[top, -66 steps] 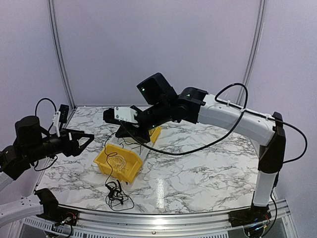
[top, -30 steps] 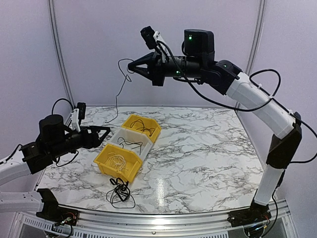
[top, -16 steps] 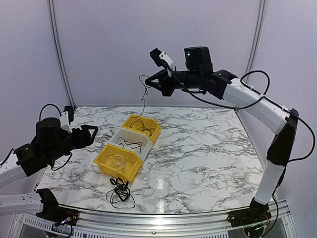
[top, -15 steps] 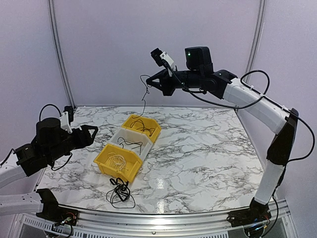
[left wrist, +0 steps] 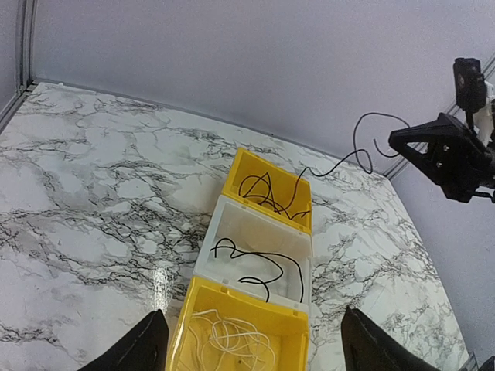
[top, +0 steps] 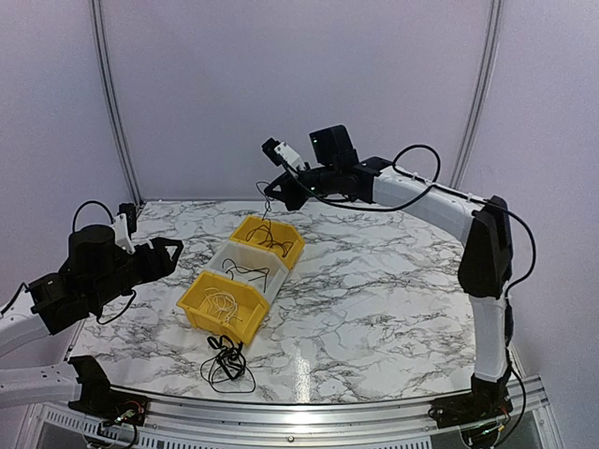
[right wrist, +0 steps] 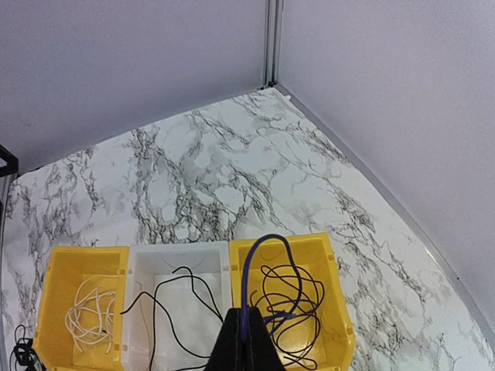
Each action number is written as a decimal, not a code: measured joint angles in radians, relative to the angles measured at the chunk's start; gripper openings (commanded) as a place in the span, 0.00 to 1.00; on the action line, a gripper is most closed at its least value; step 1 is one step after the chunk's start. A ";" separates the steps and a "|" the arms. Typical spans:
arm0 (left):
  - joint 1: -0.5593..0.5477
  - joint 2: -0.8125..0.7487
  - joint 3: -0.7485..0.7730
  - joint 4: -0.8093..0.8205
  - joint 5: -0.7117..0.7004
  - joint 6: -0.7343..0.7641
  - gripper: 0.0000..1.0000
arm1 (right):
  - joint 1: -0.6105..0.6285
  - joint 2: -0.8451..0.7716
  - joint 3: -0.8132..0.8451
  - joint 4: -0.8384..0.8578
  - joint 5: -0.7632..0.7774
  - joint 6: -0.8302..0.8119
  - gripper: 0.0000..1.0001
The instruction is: Untangle the cables
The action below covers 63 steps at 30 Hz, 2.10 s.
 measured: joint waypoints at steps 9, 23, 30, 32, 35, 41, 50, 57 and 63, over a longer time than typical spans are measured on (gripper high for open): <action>0.000 0.003 0.000 -0.002 -0.002 -0.003 0.80 | -0.006 0.245 0.151 0.020 0.078 -0.011 0.00; 0.000 0.038 0.000 -0.009 -0.008 -0.021 0.80 | -0.015 0.382 0.127 0.001 0.031 0.045 0.00; 0.000 0.061 0.004 -0.011 -0.008 -0.023 0.80 | -0.024 0.436 0.129 0.000 0.089 0.045 0.00; 0.000 0.071 0.008 -0.013 -0.008 -0.022 0.80 | -0.024 0.445 0.129 0.000 0.097 0.040 0.01; 0.000 0.082 0.017 -0.014 -0.008 -0.022 0.81 | -0.024 0.446 0.129 0.000 0.103 0.027 0.14; 0.000 0.081 0.018 -0.014 -0.008 -0.021 0.80 | -0.024 0.391 0.104 -0.007 0.126 0.017 0.34; 0.000 0.056 0.015 -0.072 0.018 -0.055 0.64 | -0.024 0.053 -0.085 -0.008 0.114 0.000 0.44; -0.032 0.147 0.071 -0.232 0.171 -0.079 0.45 | 0.003 -0.113 -0.299 -0.008 0.097 -0.057 0.44; -0.171 0.179 0.084 -0.306 0.249 -0.074 0.46 | 0.031 -0.192 -0.440 -0.018 0.072 -0.081 0.45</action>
